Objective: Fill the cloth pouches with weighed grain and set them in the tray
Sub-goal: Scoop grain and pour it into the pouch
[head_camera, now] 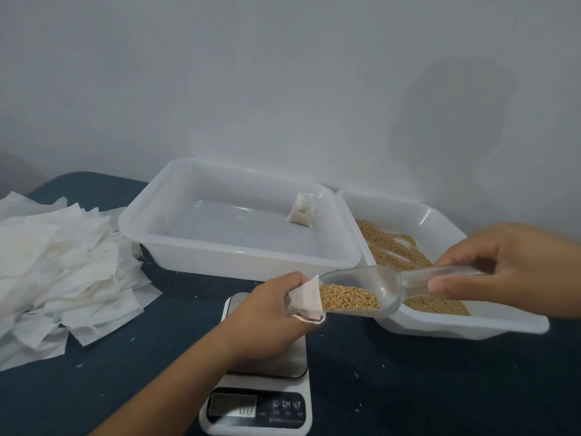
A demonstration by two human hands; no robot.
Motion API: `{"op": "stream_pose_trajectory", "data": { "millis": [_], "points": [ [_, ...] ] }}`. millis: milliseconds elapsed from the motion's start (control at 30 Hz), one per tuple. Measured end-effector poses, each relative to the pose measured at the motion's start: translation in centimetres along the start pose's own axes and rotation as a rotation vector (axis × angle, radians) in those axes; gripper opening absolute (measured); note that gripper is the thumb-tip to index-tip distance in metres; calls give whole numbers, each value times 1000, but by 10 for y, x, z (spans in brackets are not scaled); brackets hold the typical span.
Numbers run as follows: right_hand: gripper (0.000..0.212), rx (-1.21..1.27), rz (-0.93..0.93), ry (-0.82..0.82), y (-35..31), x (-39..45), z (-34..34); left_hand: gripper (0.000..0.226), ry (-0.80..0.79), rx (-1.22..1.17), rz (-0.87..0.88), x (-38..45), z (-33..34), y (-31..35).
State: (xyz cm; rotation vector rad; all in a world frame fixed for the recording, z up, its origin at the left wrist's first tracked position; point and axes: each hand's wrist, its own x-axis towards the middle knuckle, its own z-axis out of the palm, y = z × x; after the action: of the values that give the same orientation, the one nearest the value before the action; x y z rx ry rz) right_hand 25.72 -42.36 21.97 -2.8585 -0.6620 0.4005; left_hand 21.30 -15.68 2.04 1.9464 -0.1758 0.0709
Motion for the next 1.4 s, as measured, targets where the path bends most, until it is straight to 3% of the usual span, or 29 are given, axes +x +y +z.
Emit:
{"op": "stream_pose_trajectory", "data": {
  "millis": [300,767,967,1167,1400],
  "points": [
    [74,-72,23,19,-5,0,-5,17,-8,-11,-20,1,-1,0],
    [65,-58,51,59,7,-6,3,18,12,-43,-39,3,-3,-2],
    [80,133,96,19,16,-13,23,15,24,-172,-67,3,-4,-1],
    [90,520,94,36,18,-18,52,19,36,-376,-125,1,-4,5],
    [81,924,16,69,33,-10,92,32,37,-520,-123,1,-6,6]
  ]
}}
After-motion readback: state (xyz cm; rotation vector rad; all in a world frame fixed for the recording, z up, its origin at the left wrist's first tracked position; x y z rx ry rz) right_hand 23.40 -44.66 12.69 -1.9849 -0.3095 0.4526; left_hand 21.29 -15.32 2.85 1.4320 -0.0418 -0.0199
